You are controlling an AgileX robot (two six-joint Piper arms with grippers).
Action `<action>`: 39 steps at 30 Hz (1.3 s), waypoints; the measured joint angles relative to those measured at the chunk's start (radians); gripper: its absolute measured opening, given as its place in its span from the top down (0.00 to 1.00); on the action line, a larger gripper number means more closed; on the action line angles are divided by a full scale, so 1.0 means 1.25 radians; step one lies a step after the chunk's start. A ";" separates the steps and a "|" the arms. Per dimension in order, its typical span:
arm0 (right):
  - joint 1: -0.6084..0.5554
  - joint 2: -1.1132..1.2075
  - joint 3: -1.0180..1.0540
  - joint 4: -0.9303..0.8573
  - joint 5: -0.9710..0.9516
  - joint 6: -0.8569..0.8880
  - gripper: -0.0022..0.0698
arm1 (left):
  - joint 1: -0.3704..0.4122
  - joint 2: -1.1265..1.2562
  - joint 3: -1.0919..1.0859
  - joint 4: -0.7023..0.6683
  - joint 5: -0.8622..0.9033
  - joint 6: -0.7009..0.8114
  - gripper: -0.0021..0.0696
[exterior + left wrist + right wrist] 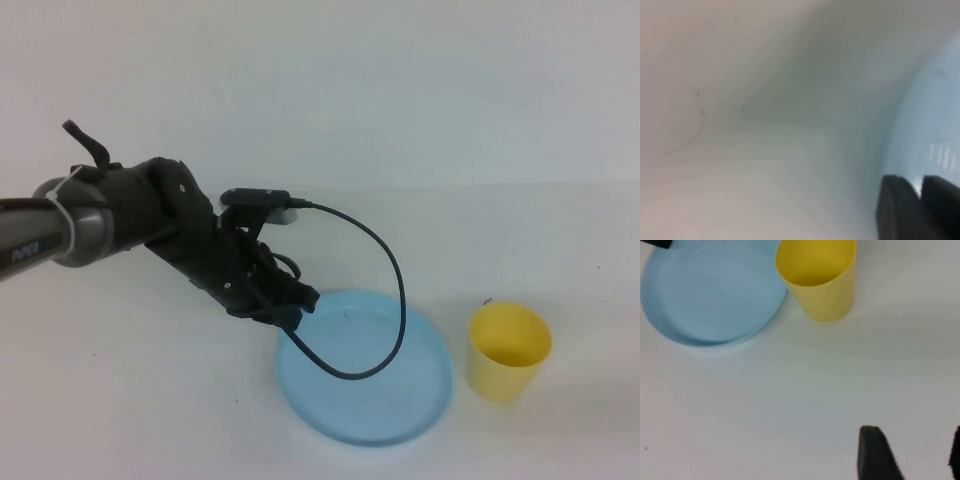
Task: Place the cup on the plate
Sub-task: Place the plate on the center of the table, then pick up the cup from the table
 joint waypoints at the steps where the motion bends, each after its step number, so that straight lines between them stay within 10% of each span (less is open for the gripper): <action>1: 0.000 0.000 0.000 0.000 0.000 0.000 0.51 | 0.000 0.000 0.000 -0.011 -0.004 0.000 0.64; 9: 0.000 0.000 0.000 0.000 -0.005 -0.017 0.50 | 0.009 -0.015 -0.011 -0.023 0.021 0.000 0.55; 16: 0.000 0.004 -0.006 -0.017 0.036 -0.051 0.37 | 0.027 -0.175 -0.024 0.089 0.056 0.002 0.97; 39: 0.076 0.381 -0.321 0.025 0.059 -0.074 0.42 | 0.024 -0.874 0.349 0.292 0.002 0.010 0.97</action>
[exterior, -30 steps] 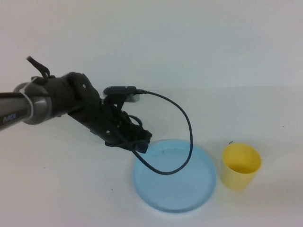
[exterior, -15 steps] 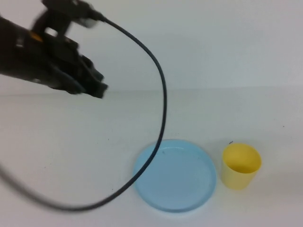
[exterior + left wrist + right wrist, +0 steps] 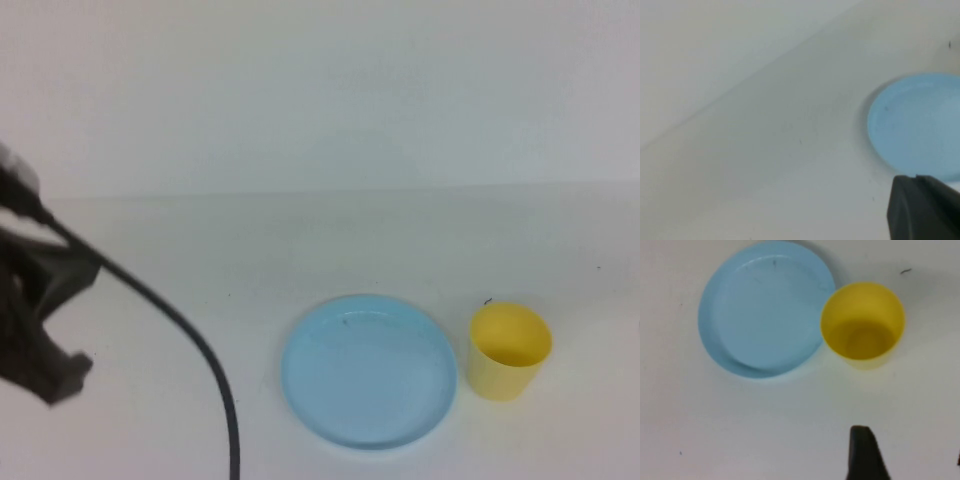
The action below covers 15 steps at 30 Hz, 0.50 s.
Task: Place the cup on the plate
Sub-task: Pick up the cup from the table
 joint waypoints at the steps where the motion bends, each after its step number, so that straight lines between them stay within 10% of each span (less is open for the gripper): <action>1: 0.014 0.038 -0.022 0.000 0.002 -0.002 0.43 | 0.000 -0.012 0.023 0.004 -0.004 0.000 0.97; 15: 0.177 0.454 -0.312 -0.207 0.008 0.040 0.45 | 0.000 -0.186 0.328 0.206 -0.348 -0.036 0.97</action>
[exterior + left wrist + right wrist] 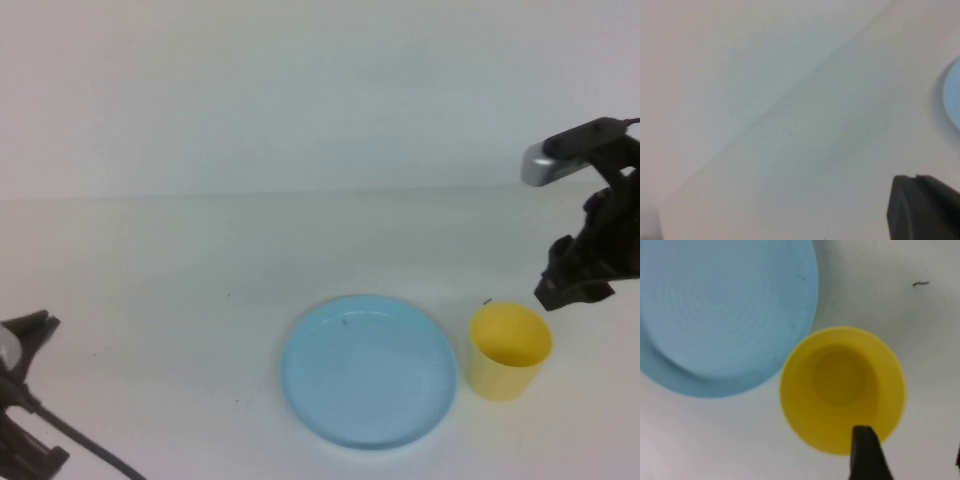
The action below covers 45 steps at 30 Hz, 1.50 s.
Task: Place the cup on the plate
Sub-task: Pick up the cup from the table, then place the cup on the plate
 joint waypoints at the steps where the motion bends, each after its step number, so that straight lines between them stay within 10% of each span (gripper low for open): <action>1: 0.002 0.023 -0.016 -0.006 0.000 0.004 0.45 | 0.000 -0.005 0.006 0.017 -0.011 0.000 0.97; 16: 0.009 0.236 -0.076 -0.039 0.008 0.014 0.46 | 0.000 -0.007 0.033 0.048 -0.071 -0.009 0.97; 25: 0.009 0.248 -0.076 -0.077 0.037 0.014 0.91 | 0.000 -0.007 0.033 0.050 -0.083 -0.009 0.97; 45: 0.218 0.140 -0.225 -0.092 0.048 0.090 0.93 | 0.000 -0.320 0.123 0.059 0.003 -0.069 0.97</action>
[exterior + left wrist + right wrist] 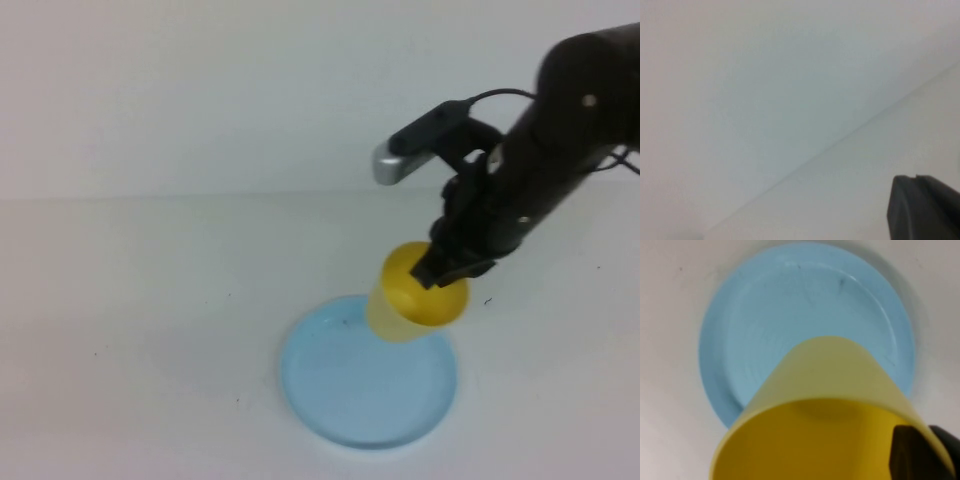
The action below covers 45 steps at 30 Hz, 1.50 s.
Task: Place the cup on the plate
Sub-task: Place the cup on the plate
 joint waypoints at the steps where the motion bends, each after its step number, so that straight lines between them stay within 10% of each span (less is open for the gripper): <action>1: 0.009 0.016 -0.016 0.000 0.000 0.008 0.93 | 0.000 -0.014 0.007 0.001 -0.006 0.000 0.97; 30: 0.079 0.331 -0.266 -0.071 0.175 0.123 0.92 | 0.000 -0.097 0.074 0.085 -0.134 -0.033 0.97; 39: 0.079 0.340 -0.313 -0.071 0.180 0.143 0.44 | 0.000 -0.095 0.079 0.099 -0.136 -0.032 0.97; 45: 0.079 0.321 -0.414 -0.082 0.182 0.176 0.35 | 0.000 -0.095 0.079 0.099 -0.148 -0.032 0.97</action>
